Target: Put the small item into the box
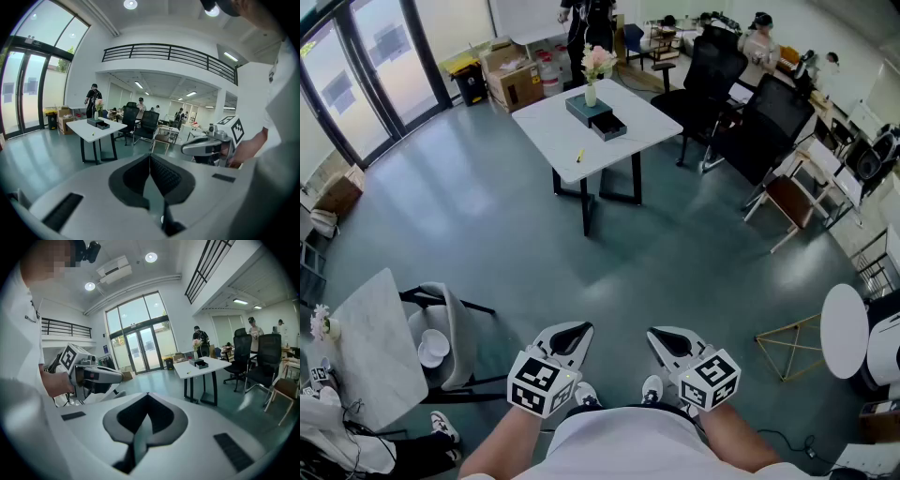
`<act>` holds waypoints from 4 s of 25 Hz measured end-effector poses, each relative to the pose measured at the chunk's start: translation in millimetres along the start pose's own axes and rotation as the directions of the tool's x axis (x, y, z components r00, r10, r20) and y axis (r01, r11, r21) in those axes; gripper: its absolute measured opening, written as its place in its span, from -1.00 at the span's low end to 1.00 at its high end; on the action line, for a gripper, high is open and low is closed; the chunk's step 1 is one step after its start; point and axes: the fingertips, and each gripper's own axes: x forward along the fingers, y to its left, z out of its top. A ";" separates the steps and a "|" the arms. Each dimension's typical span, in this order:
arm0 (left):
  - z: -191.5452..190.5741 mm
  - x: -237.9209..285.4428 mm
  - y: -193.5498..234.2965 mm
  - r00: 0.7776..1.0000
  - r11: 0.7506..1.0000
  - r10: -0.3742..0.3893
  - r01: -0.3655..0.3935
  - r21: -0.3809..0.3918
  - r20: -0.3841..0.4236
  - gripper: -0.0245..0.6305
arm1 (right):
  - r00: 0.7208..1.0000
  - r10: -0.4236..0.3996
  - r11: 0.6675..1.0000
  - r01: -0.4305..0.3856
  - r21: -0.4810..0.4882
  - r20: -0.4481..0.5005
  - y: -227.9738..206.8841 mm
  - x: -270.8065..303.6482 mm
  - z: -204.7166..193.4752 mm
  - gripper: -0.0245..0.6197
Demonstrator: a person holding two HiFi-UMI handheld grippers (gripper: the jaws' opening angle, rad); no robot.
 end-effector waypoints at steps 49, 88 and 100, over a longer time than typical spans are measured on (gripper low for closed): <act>19.6 65.3 151.8 0.998 1.000 0.027 -0.028 -0.014 -0.064 -0.87 | 0.999 0.006 0.999 -0.007 -0.045 -0.032 -61.1 159.7 60.3 -0.88; 267.2 488.9 249.9 0.986 0.983 -0.157 0.161 0.092 -0.049 -0.87 | 0.990 -0.133 0.990 0.131 -0.054 -0.044 -470.0 249.7 210.4 -0.88; 305.6 553.0 352.3 0.991 0.989 -0.128 0.130 0.064 -0.040 -0.87 | 0.994 -0.091 0.991 0.084 -0.100 -0.068 -534.7 353.3 265.9 -0.88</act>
